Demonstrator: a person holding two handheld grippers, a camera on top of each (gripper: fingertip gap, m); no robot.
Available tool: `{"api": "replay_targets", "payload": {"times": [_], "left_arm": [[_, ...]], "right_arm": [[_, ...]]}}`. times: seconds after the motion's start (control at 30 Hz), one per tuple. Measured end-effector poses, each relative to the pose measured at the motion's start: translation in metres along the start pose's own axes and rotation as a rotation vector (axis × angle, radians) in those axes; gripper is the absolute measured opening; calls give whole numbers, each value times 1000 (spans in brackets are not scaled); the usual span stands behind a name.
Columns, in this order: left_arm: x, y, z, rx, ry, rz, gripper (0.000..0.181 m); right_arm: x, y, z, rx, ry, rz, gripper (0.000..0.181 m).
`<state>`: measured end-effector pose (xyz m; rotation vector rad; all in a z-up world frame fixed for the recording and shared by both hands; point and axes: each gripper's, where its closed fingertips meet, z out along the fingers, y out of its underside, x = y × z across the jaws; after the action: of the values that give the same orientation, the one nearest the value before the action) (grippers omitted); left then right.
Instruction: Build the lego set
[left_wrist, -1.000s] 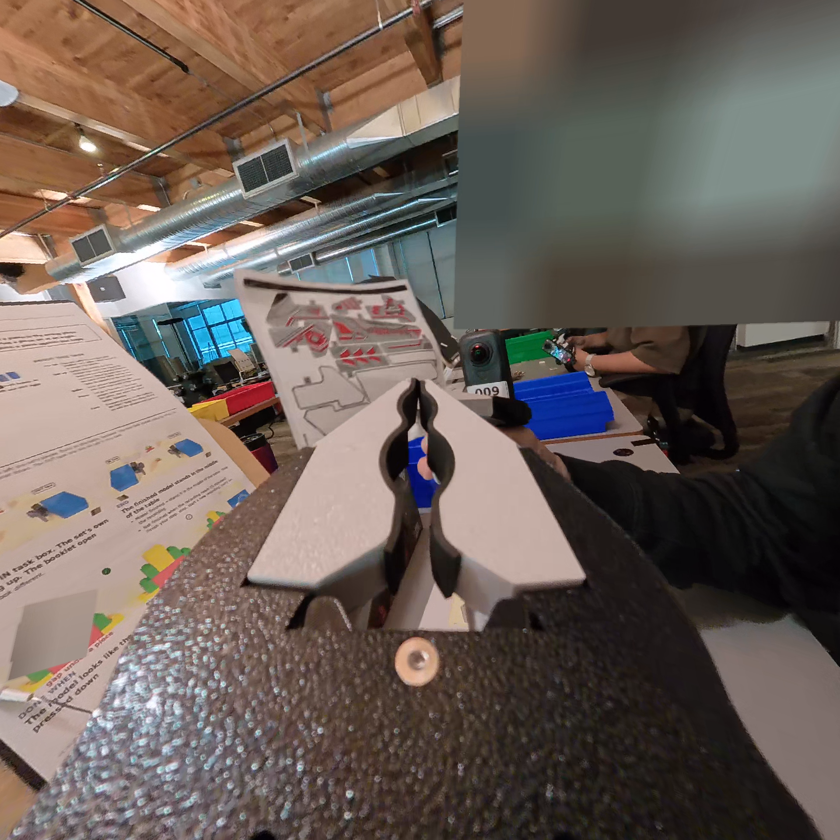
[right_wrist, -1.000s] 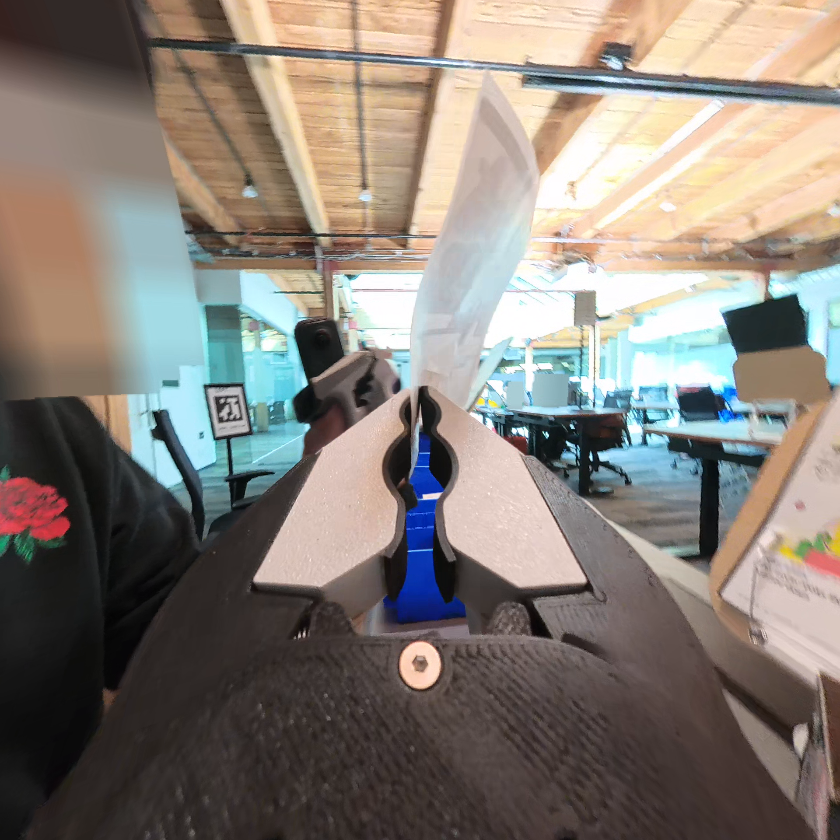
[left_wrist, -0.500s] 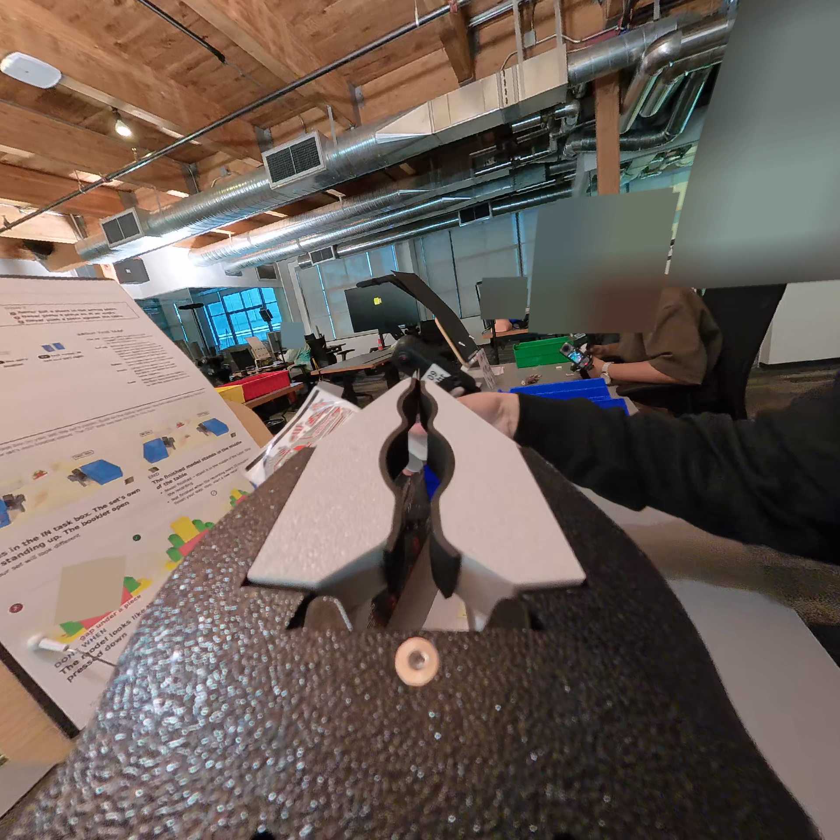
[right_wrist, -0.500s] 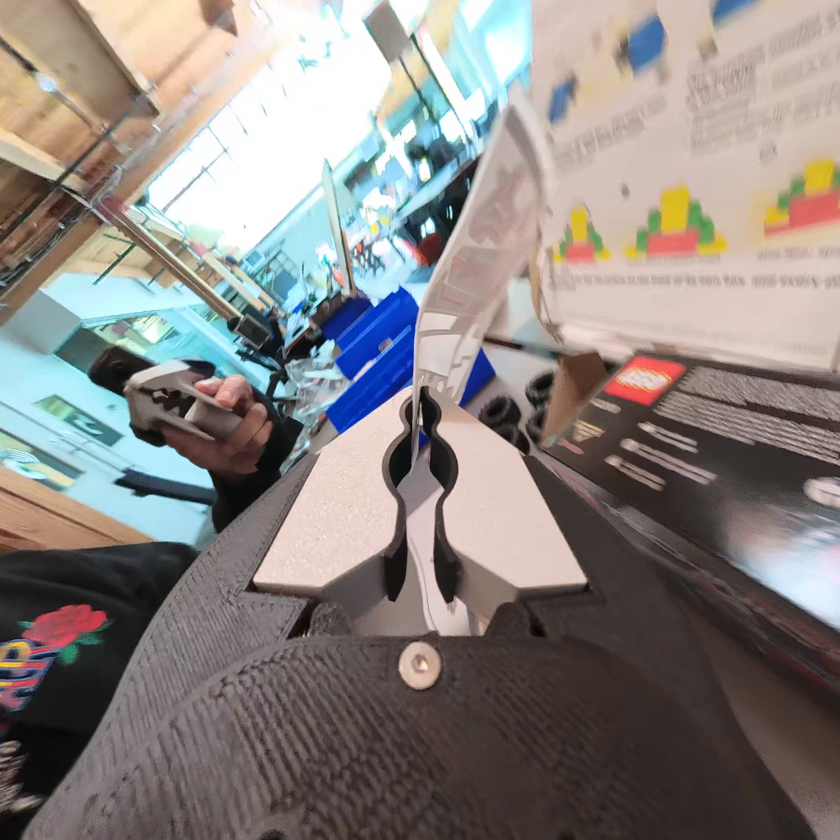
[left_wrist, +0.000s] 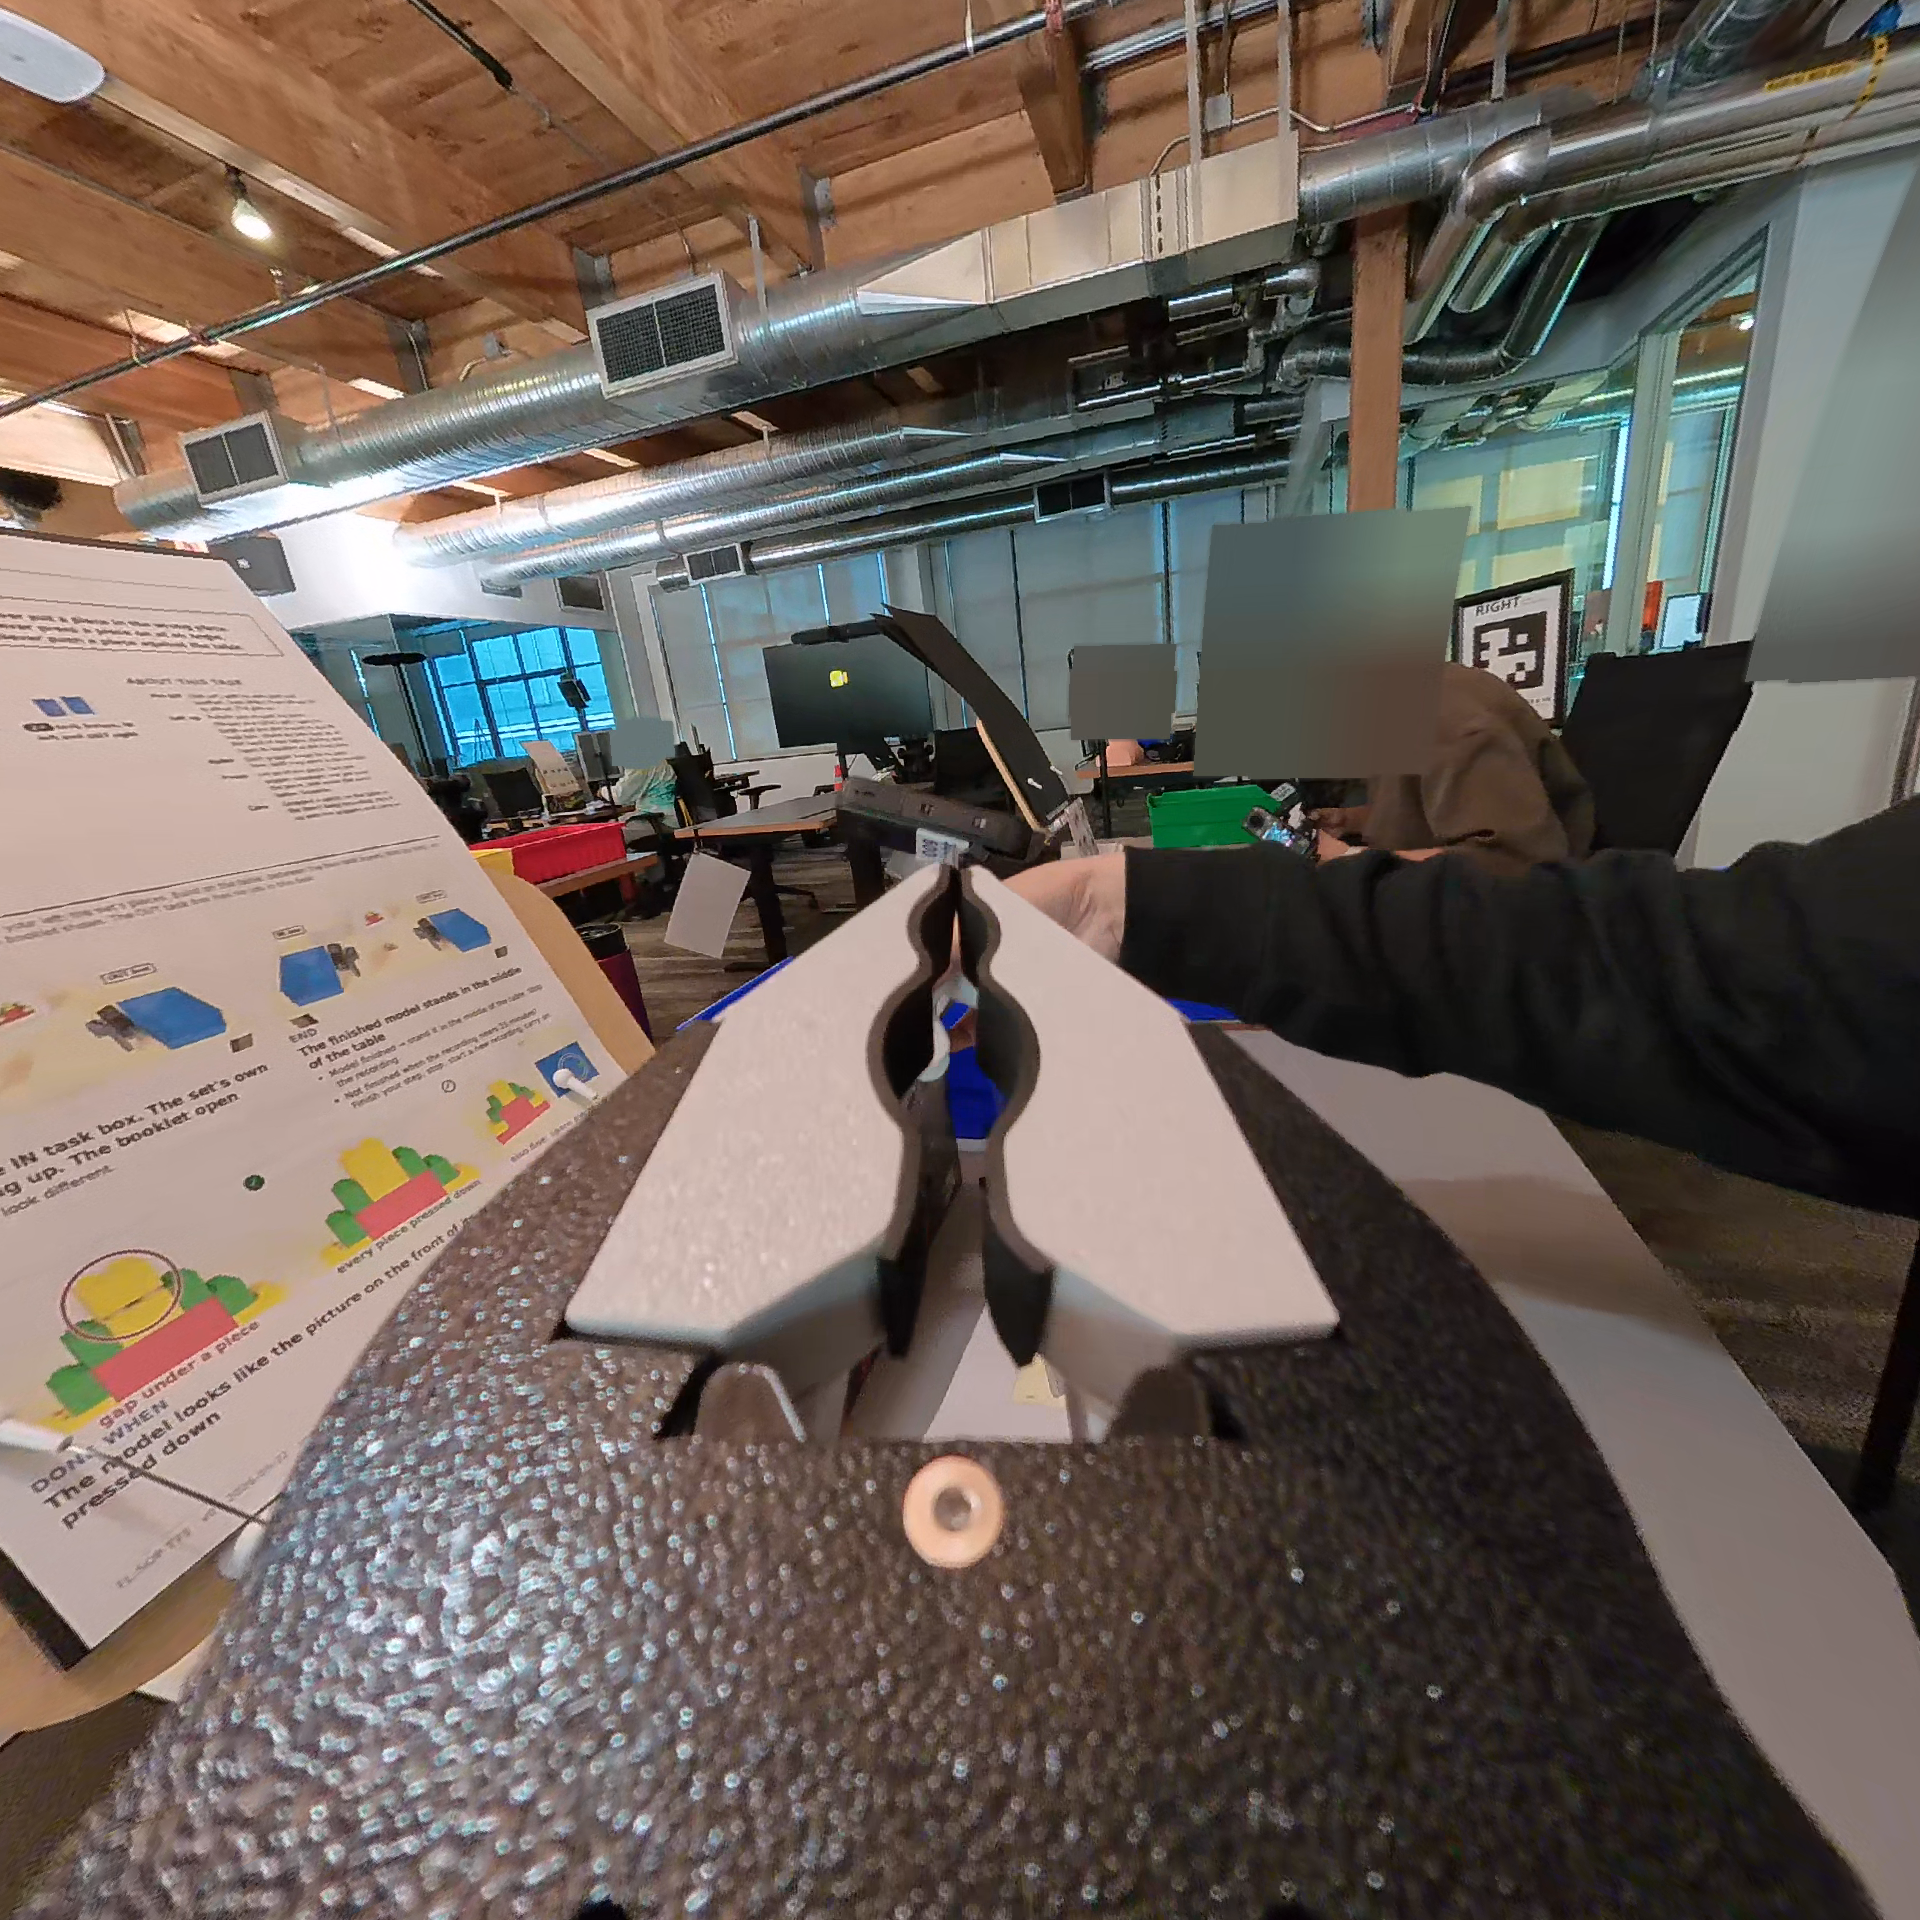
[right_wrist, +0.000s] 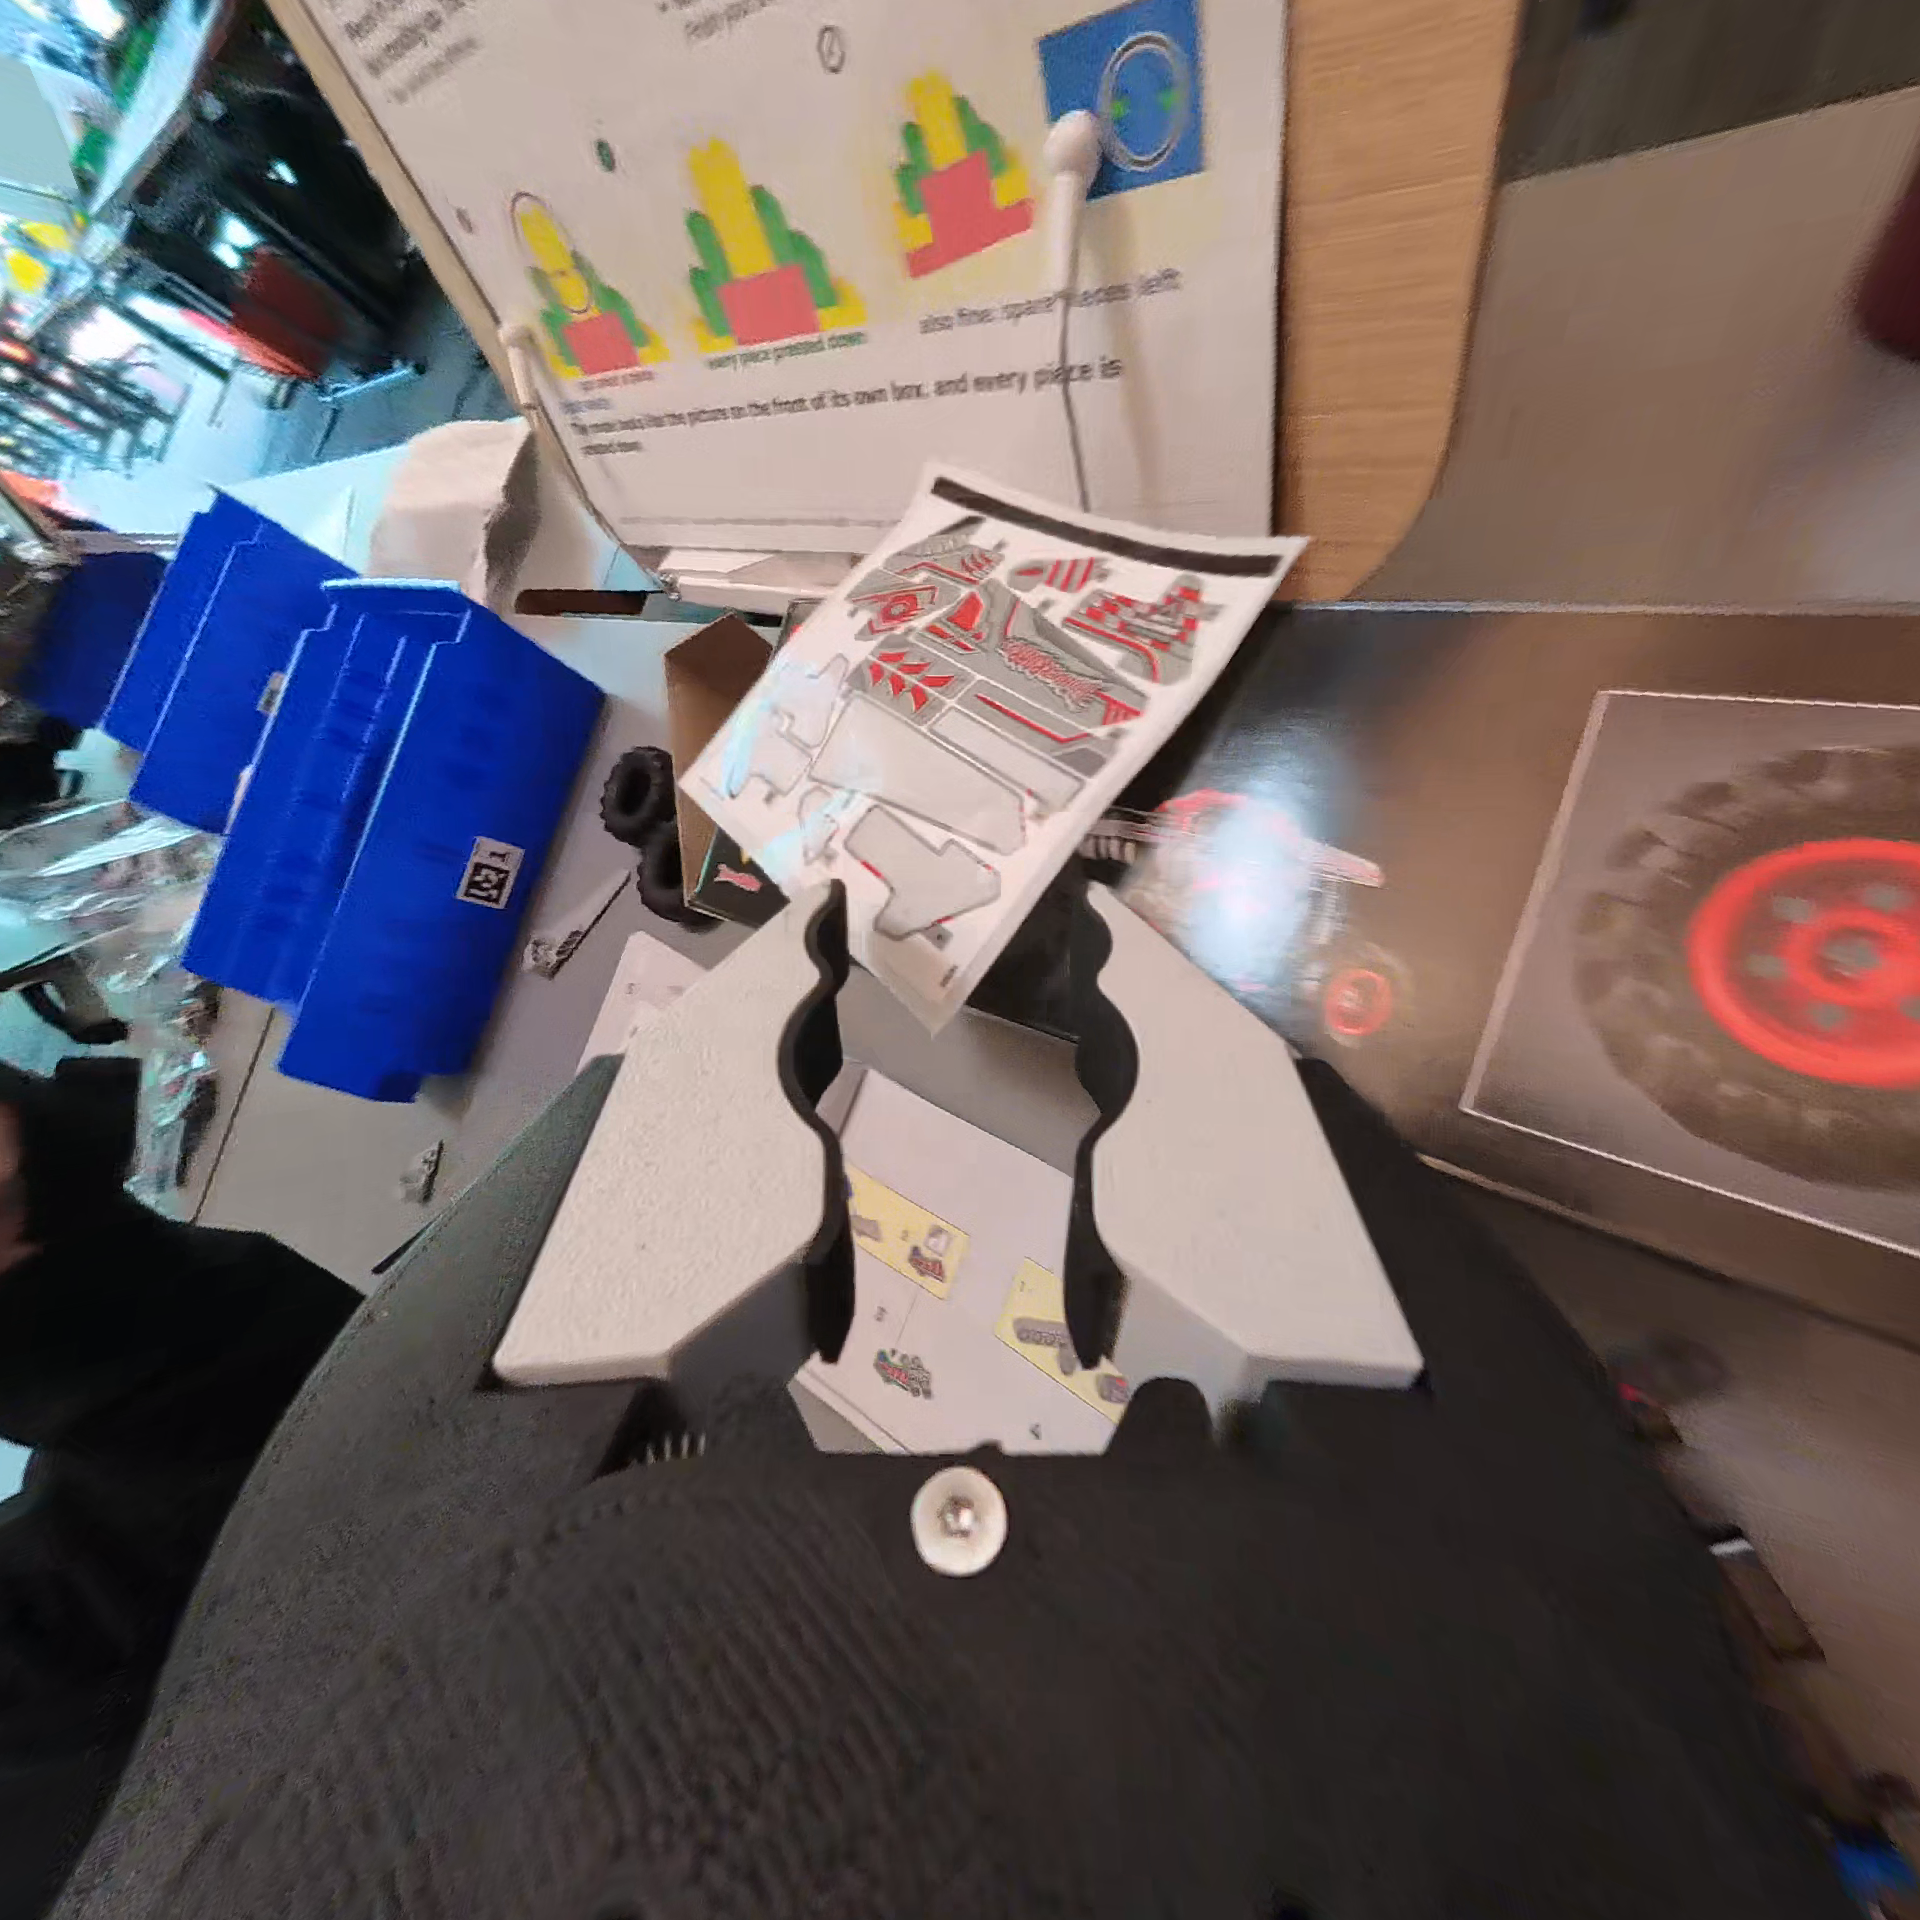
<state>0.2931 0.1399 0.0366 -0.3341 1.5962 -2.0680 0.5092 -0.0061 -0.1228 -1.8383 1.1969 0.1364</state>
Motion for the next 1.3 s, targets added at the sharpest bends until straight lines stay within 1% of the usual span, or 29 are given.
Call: {"api": "replay_targets", "payload": {"times": [0.07, 0.13, 0.2, 0.23, 0.27, 0.3, 0.33, 0.37, 0.4, 0.43, 0.5, 0.53, 0.57, 0.6, 0.63, 0.77, 0.8, 0.87, 0.97, 1.03, 1.1, 1.3], "left_arm": [[1, 3, 2, -14, -3, 13, 0], [2, 7, 4, -33, -13, 38, 0], [2, 10, 8, -53, -42, 92, 0], [3, 13, 10, -68, -60, 135, 0], [5, 16, 14, -86, -85, 196, 0], [6, 19, 17, -107, -123, 284, 0], [7, 22, 20, -129, -172, 401, 0], [9, 25, 24, -150, -224, 541, 0], [12, 27, 27, -170, -278, 693, 0], [17, 27, 31, -181, -330, 848, 0], [33, 29, 41, -183, -410, 1141, 0], [42, 31, 46, -188, -451, 1276, 0], [52, 32, 50, -181, -484, 1406, 0], [63, 33, 53, -159, -508, 1511, 0], [72, 35, 56, -140, -520, 1576, 0], [98, 40, 59, -106, -534, 1698, 0], [101, 42, 59, -116, -530, 1711, 0], [104, 47, 59, -140, -524, 1721, 0], [108, 51, 58, -149, -521, 1749, 0], [108, 54, 56, -160, -515, 1747, 0], [107, 56, 55, -174, -509, 1758, 0], [106, 62, 54, -191, -494, 1781, 0]], "right_arm": [[7, -3, -8, 12, 39, 9, 57], [11, -4, -20, 23, 85, -10, 80], [8, -8, -40, 77, 121, -61, 86], [0, -9, -53, 125, 122, -92, 92], [-16, -8, -66, 183, 90, -114, 95], [-42, -2, -78, 241, 2, -138, 89], [-76, 8, -90, 300, -130, -161, 85], [-112, 20, -102, 361, -265, -174, 87], [-141, 35, -113, 417, -372, -179, 85], [-164, 50, -120, 463, -445, -177, 77], [-194, 78, -126, 520, -541, -157, 62], [-205, 89, -127, 531, -582, -132, 61], [-213, 98, -128, 545, -625, -107, 55], [-218, 106, -130, 562, -658, -81, 48], [-220, 111, -131, 579, -684, -55, 48], [-211, 122, -132, 629, -705, 27, 28], [-210, 123, -134, 636, -719, 41, 23], [-213, 126, -137, 639, -762, 63, 19], [-215, 129, -136, 632, -773, 67, 22], [-219, 130, -137, 625, -806, 78, 19], [-219, 132, -135, 617, -809, 81, 18], [-218, 134, -131, 612, -821, 83, 5]]}}
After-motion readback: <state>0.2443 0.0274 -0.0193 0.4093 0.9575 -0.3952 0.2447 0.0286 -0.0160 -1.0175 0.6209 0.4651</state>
